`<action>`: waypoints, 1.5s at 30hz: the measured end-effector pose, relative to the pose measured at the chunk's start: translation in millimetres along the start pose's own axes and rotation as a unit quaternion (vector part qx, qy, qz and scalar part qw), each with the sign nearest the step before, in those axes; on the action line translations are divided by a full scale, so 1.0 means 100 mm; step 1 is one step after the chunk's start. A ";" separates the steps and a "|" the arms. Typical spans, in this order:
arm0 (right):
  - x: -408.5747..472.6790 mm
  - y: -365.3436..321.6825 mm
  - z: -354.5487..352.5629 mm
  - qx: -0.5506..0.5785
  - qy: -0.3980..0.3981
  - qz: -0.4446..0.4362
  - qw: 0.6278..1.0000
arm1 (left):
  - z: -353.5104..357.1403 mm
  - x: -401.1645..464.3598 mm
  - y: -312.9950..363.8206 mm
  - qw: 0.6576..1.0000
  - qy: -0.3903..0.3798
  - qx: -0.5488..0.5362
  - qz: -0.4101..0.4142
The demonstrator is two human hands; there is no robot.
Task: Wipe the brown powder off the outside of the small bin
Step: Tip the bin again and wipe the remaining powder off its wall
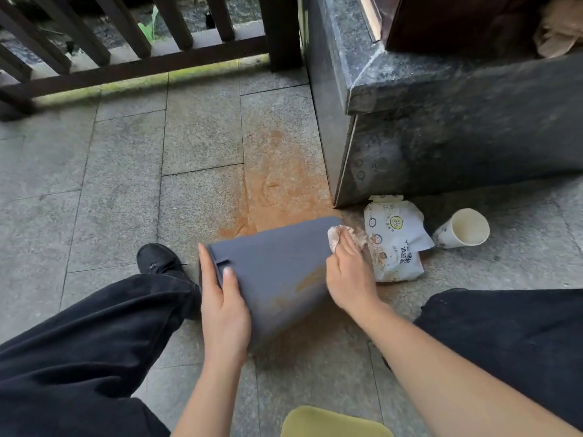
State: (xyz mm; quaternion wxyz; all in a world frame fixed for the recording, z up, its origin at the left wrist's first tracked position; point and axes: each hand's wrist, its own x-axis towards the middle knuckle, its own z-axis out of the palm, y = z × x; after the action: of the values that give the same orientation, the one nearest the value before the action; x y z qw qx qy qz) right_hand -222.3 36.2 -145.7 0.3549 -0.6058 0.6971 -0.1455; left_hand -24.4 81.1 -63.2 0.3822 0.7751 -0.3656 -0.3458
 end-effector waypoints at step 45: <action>-0.72 -0.84 0.04 0.069 -0.203 -0.318 0.924 | -0.09 0.27 -0.19 0.985 -0.072 -0.071 -0.137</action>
State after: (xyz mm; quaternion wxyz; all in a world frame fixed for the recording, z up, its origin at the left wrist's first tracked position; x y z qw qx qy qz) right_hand -156.5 87.1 -72.7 0.4646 -0.7863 0.3691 -0.1723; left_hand 2.2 70.2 -81.6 0.3581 0.7617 -0.2565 -0.4752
